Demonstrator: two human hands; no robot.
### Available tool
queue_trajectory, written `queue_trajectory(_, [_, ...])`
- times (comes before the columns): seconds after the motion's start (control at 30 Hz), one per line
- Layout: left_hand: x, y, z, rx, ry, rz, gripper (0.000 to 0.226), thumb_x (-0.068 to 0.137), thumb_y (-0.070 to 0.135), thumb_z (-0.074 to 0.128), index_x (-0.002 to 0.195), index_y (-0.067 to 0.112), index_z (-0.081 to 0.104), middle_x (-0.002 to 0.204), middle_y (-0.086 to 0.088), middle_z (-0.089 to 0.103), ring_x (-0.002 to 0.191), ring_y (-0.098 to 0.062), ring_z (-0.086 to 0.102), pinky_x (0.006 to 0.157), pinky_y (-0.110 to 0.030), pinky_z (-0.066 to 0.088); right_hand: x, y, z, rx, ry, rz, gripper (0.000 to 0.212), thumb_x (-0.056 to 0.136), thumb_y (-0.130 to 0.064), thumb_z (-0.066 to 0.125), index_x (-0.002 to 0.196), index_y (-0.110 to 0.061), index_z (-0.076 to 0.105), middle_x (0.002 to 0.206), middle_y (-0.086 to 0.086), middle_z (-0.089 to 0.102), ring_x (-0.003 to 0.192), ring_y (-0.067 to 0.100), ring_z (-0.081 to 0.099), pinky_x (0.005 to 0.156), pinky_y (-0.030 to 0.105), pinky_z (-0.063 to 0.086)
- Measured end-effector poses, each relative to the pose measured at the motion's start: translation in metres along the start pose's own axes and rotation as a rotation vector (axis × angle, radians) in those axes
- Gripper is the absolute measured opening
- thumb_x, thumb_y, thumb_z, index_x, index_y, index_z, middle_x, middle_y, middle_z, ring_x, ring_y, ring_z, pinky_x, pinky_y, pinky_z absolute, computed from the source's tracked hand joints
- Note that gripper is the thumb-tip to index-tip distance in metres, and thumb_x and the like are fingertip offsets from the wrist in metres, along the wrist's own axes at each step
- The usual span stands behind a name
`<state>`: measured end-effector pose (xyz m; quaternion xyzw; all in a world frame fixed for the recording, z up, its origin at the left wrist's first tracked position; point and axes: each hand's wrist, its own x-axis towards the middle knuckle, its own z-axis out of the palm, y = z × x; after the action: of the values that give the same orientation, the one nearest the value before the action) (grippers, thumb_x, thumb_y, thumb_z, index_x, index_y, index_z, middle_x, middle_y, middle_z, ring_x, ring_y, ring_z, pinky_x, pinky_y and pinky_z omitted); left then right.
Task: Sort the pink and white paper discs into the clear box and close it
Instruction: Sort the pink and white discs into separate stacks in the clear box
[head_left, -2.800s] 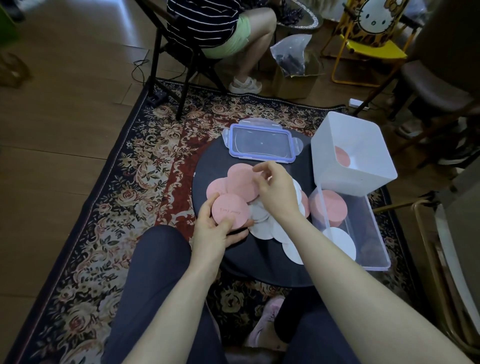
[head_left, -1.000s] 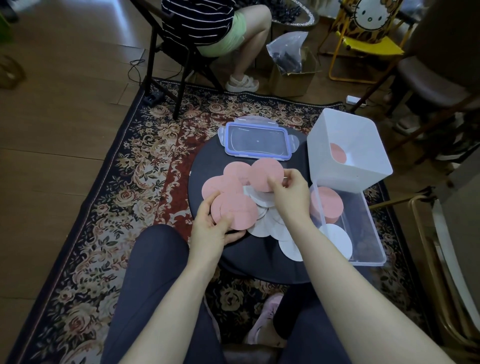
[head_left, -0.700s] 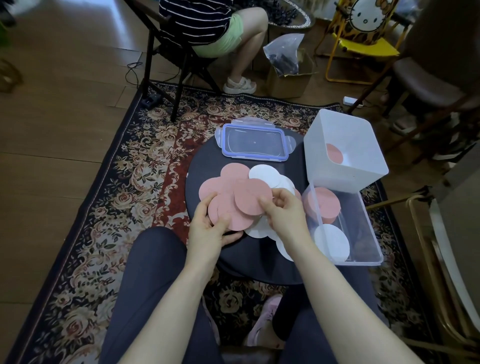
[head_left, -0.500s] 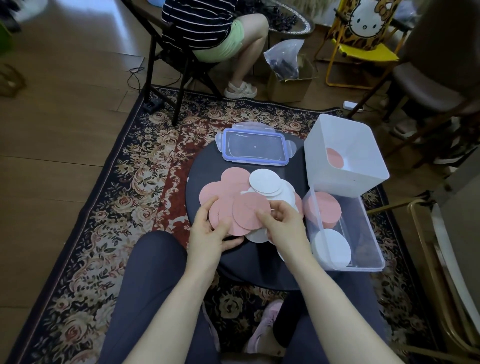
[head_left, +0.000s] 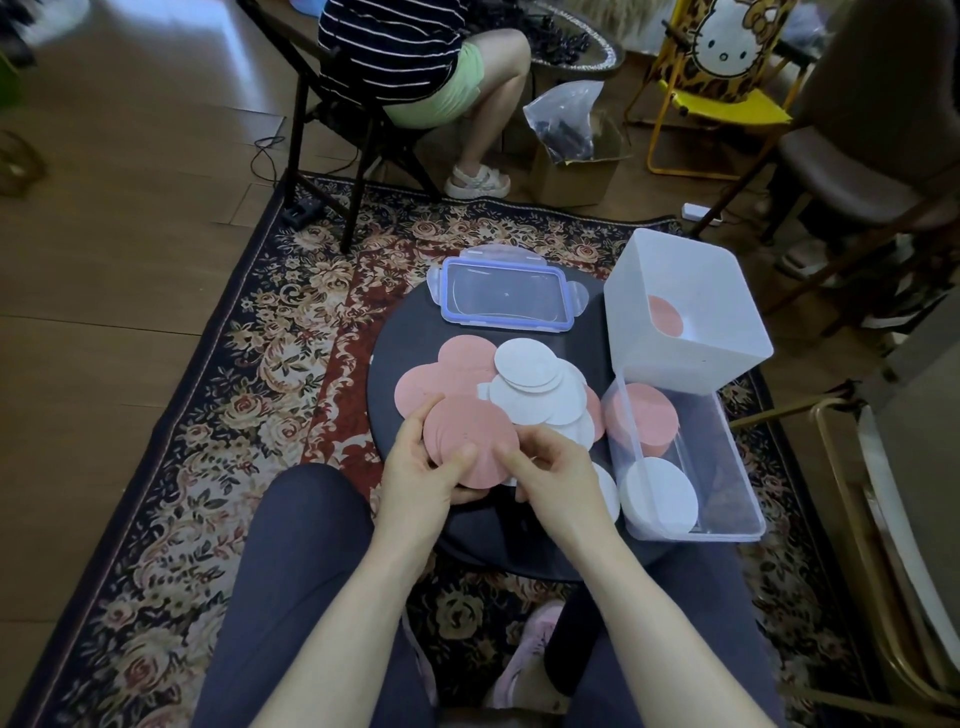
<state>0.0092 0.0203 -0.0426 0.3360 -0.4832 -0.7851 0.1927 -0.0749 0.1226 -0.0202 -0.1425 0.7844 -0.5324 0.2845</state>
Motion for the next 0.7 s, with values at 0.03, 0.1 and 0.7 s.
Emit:
queue_trajectory(0.03, [0.0001,-0.0007,-0.0006,0.004,-0.003,-0.001,0.056,0.09,-0.006,0.058,0.14,0.017,0.044,0.127,-0.01,0.058,0.105,-0.025,0.065,0.061,-0.028,0.058,-0.0001,-0.0003,0.0002,0.005,0.004,-0.002,0.009,0.09,-0.016,0.061,0.092,-0.018,0.07,0.075,-0.005,0.067,0.048,0.002,0.046,0.053,0.015,0.041])
queue_trajectory(0.1, [0.0009,-0.003,-0.0014,0.019,-0.019,-0.006,0.055,0.091,-0.004,0.059,0.14,0.018,0.045,0.128,-0.011,0.057,0.109,-0.028,0.064,0.063,-0.031,0.058,-0.0003,-0.0006,0.0006,0.02,0.014,-0.008,0.009,0.09,-0.015,0.061,0.09,-0.019,0.069,0.074,-0.008,0.065,0.048,0.002,0.046,0.051,0.014,0.041])
queue_trajectory(0.7, [-0.0003,-0.0036,-0.0082,0.016,0.068,-0.033,0.042,0.093,0.0,0.056,0.131,0.017,0.051,0.125,-0.01,0.059,0.096,-0.029,0.069,0.056,-0.033,0.058,0.0022,0.0033,0.0011,-0.006,0.053,0.004,0.012,0.091,-0.019,0.06,0.102,-0.02,0.065,0.07,-0.004,0.061,0.043,0.006,0.047,0.047,0.014,0.037])
